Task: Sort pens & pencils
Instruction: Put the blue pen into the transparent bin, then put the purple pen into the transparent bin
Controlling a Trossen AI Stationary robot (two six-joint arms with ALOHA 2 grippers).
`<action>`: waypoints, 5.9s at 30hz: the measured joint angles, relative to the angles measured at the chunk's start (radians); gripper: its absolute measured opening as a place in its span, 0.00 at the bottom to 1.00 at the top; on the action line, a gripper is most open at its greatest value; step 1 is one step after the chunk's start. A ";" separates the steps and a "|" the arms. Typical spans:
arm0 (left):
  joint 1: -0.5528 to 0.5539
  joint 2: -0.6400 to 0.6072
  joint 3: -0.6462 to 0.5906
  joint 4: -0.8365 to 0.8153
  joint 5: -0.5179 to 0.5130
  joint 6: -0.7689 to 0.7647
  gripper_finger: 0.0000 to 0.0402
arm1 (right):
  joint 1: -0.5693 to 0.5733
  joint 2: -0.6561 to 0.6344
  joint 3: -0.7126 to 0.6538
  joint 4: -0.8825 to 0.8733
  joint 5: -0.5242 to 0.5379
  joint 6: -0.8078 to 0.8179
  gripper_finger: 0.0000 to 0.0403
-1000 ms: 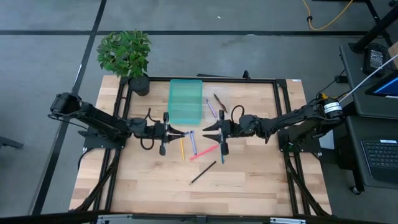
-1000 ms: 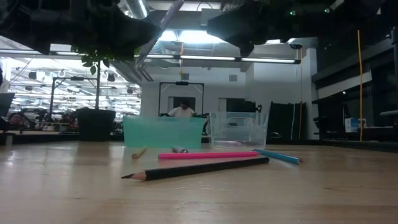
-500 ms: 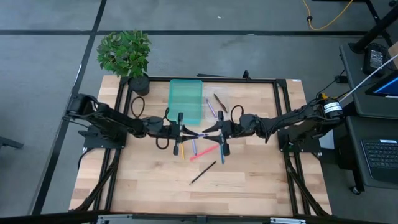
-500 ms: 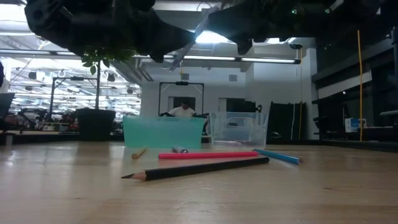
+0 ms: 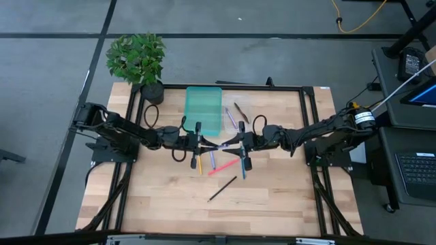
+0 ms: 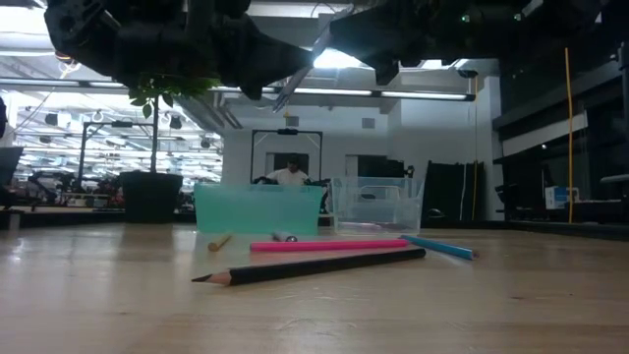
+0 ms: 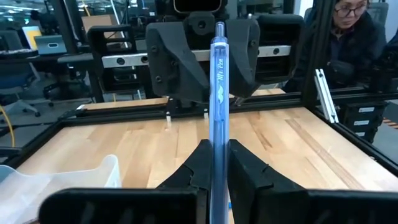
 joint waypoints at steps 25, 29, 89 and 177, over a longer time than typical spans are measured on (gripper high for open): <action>0.016 0.018 0.000 -0.009 0.031 -0.018 0.05 | 0.002 0.077 0.045 0.035 0.006 -0.054 0.09; 0.017 0.018 0.000 -0.013 0.041 -0.015 0.05 | 0.003 0.077 0.045 0.028 0.017 -0.053 0.09; -0.006 -0.229 -0.011 -0.570 -0.080 -0.110 0.37 | 0.100 -0.274 -0.240 -0.058 0.813 0.002 0.09; -0.006 -0.224 -0.011 -0.583 -0.080 -0.080 0.37 | -0.517 0.104 0.375 -1.145 -0.045 0.127 0.23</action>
